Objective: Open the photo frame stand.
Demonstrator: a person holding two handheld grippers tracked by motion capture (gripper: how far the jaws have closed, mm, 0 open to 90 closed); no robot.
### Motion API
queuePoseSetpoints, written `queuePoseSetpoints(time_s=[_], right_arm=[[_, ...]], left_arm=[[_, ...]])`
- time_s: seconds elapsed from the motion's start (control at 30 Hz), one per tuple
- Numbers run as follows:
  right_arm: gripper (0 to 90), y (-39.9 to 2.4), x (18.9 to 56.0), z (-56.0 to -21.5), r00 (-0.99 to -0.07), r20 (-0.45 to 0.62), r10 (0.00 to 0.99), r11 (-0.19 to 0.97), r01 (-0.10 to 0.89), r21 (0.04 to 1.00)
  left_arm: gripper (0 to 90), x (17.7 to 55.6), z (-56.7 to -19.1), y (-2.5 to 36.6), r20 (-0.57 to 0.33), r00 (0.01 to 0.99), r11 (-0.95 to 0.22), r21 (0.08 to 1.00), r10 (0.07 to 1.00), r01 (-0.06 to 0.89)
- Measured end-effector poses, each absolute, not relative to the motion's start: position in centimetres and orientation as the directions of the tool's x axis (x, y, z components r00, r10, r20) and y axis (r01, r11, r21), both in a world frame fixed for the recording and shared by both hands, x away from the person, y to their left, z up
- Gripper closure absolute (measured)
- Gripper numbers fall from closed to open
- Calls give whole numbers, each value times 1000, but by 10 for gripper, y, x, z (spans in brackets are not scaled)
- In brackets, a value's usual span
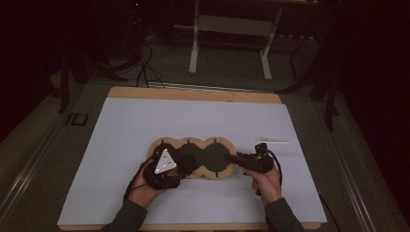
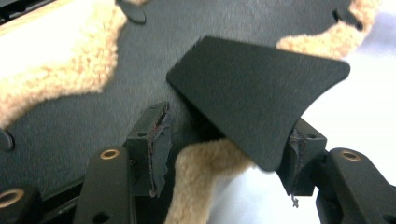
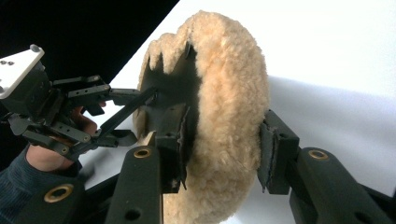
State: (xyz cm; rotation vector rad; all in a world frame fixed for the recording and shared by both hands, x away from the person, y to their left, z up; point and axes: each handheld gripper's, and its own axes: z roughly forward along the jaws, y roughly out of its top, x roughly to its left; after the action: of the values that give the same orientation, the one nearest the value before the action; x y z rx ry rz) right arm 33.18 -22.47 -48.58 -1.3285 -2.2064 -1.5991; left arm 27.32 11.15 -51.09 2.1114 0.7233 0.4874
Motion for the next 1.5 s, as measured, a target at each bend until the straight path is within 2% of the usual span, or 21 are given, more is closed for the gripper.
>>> queuePoseSetpoints(time_s=[0.27, 0.5, 0.9, 1.23, 1.5], right_arm=[[597, -225, 330, -485, -628, 525, 574, 76, 679, 730], [596, -224, 329, -484, -642, 503, 579, 95, 665, 740], [595, -223, 324, -482, -672, 453, 587, 136, 633, 762], [594, -222, 320, -479, -698, 407, 589, 169, 599, 783], [593, -221, 318, -478, -710, 384, 590, 187, 583, 790]], left_arm=[[457, 263, -510, 125, 39, 788, -504, 788, 615, 355], [456, 255, -508, 136, 32, 794, -508, 784, 607, 357], [440, 260, -502, 167, -10, 739, -412, 825, 674, 387], [438, 273, -501, 194, -64, 653, -307, 845, 755, 437], [433, 277, -501, 205, -94, 624, -261, 853, 776, 452]])
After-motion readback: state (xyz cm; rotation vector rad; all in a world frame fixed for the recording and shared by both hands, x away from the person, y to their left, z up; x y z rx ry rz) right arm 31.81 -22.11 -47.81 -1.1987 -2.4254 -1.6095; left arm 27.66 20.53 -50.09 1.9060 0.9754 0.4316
